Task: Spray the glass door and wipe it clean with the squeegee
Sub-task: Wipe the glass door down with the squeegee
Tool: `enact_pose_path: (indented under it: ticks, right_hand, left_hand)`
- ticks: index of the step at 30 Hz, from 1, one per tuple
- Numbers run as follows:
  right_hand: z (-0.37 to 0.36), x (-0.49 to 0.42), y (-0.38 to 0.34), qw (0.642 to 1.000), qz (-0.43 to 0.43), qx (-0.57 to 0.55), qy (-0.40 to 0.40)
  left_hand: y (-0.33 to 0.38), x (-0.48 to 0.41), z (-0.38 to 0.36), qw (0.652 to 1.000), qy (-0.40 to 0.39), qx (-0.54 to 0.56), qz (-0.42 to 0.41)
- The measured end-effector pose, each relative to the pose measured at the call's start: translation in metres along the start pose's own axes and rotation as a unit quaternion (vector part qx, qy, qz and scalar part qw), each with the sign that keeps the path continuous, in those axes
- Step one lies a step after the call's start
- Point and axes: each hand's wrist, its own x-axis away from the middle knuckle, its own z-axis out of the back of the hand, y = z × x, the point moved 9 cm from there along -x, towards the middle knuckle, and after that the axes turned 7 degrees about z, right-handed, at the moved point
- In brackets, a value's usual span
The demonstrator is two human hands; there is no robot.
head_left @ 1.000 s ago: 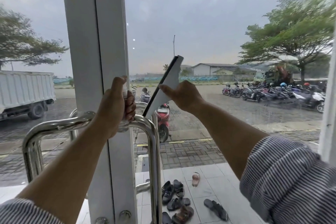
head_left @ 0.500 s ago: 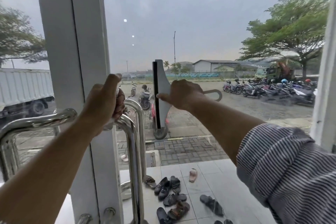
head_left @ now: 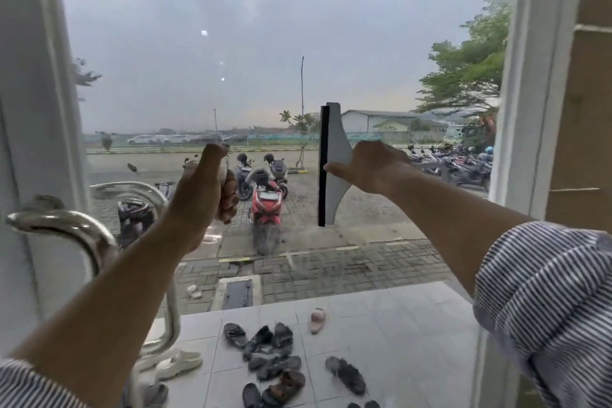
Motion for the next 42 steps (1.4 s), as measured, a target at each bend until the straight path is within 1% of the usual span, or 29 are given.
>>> enact_pose_path:
  ticks: [4,7,10,14,16,18,21,27,31,34,36,38,42]
  right_hand:
    - [0.0,0.015,0.091,0.999,-0.046,0.006,-0.006]
    - [-0.002,0.027,0.133,0.997,-0.068,0.026,-0.02]
    - [-0.001,0.031,0.13,0.999,-0.043,0.0,-0.014]
    - [0.007,0.03,0.102,0.996,0.014,-0.08,0.035]
    - [0.013,0.023,0.081,0.994,0.048,-0.077,0.056]
    - [0.016,0.014,0.066,0.994,0.064,-0.065,0.061]
    - [0.017,0.008,0.072,0.995,0.05,-0.056,0.065]
    - [-0.003,0.017,0.14,0.994,-0.008,-0.088,0.061]
    - [-0.031,0.036,0.202,0.979,-0.076,-0.175,0.066]
    - [-0.059,0.05,0.236,0.965,-0.117,-0.228,0.052]
    - [-0.064,0.052,0.241,0.96,-0.121,-0.25,0.045]
    - [-0.06,0.051,0.237,0.953,-0.107,-0.278,0.051]
    - [-0.032,0.045,0.22,0.961,-0.067,-0.245,0.11]
  left_hand:
    - [0.002,-0.006,-0.059,1.0,-0.006,0.007,-0.005]
    - [0.005,-0.011,-0.095,1.0,-0.018,0.01,-0.007]
    - [0.012,-0.011,-0.122,0.999,-0.026,0.016,-0.012]
    - [0.017,-0.008,-0.152,0.999,-0.036,0.017,-0.021]
    - [0.017,-0.008,-0.161,0.999,-0.04,0.018,-0.018]
    - [0.015,-0.009,-0.168,0.999,-0.038,0.018,-0.016]
    - [0.011,-0.013,-0.175,0.999,-0.037,0.02,-0.014]
    - [-0.002,-0.022,-0.197,0.999,-0.037,0.003,-0.002]
    - [-0.009,-0.024,-0.213,0.999,-0.051,0.001,0.002]
    - [-0.015,-0.023,-0.225,0.998,-0.063,-0.008,0.008]
    - [-0.018,-0.021,-0.23,0.998,-0.066,-0.011,0.012]
    - [-0.018,-0.019,-0.236,0.998,-0.067,-0.006,0.017]
    - [-0.011,-0.014,-0.249,0.997,-0.076,-0.005,0.012]
